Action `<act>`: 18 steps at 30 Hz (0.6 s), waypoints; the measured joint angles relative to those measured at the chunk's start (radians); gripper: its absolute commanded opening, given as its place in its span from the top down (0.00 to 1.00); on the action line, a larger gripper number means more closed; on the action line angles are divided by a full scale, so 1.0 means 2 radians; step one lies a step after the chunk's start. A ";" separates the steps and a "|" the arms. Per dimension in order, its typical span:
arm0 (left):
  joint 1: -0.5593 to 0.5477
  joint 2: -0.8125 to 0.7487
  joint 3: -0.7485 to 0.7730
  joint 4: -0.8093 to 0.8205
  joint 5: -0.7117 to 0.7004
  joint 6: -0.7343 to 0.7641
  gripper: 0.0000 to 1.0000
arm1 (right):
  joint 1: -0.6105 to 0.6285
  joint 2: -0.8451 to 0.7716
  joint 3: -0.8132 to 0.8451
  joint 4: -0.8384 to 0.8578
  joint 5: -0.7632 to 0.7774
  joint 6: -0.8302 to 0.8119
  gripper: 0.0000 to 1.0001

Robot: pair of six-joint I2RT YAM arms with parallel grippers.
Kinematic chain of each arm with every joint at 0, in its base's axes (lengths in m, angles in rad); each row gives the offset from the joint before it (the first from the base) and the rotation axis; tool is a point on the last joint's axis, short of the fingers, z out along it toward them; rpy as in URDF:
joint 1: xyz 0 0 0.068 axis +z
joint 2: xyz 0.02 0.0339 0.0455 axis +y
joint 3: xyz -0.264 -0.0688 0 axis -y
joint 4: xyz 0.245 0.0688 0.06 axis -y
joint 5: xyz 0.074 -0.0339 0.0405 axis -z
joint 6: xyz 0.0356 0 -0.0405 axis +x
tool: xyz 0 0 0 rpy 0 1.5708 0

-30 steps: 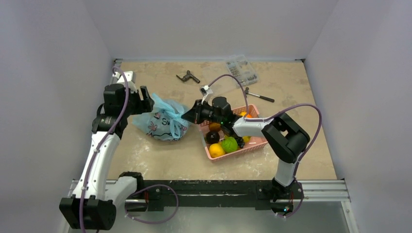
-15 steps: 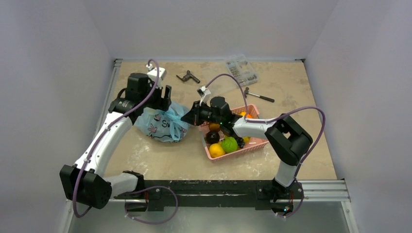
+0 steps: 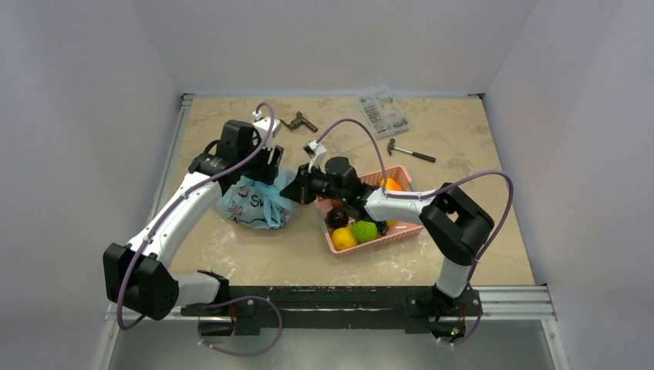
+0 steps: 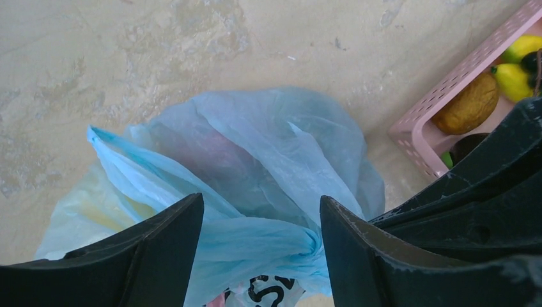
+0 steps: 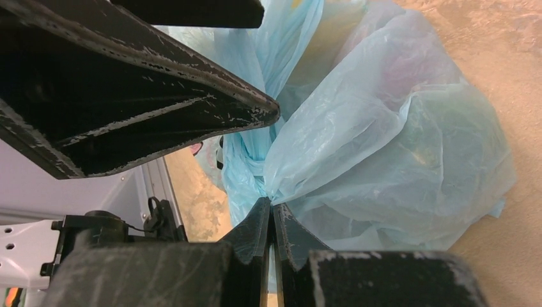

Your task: Take the fake fruits out of the plastic bag

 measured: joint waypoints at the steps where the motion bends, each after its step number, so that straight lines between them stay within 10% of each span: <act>1: -0.001 0.002 0.000 -0.005 -0.002 0.000 0.34 | 0.000 0.000 0.000 0.000 0.000 0.000 0.98; 8: -0.001 0.003 0.000 -0.020 -0.047 0.000 0.29 | 0.000 0.000 0.005 -0.014 0.012 -0.009 0.98; 18: -0.001 0.040 0.019 -0.045 -0.039 0.002 0.86 | 0.000 -0.003 0.010 -0.026 0.023 -0.015 0.97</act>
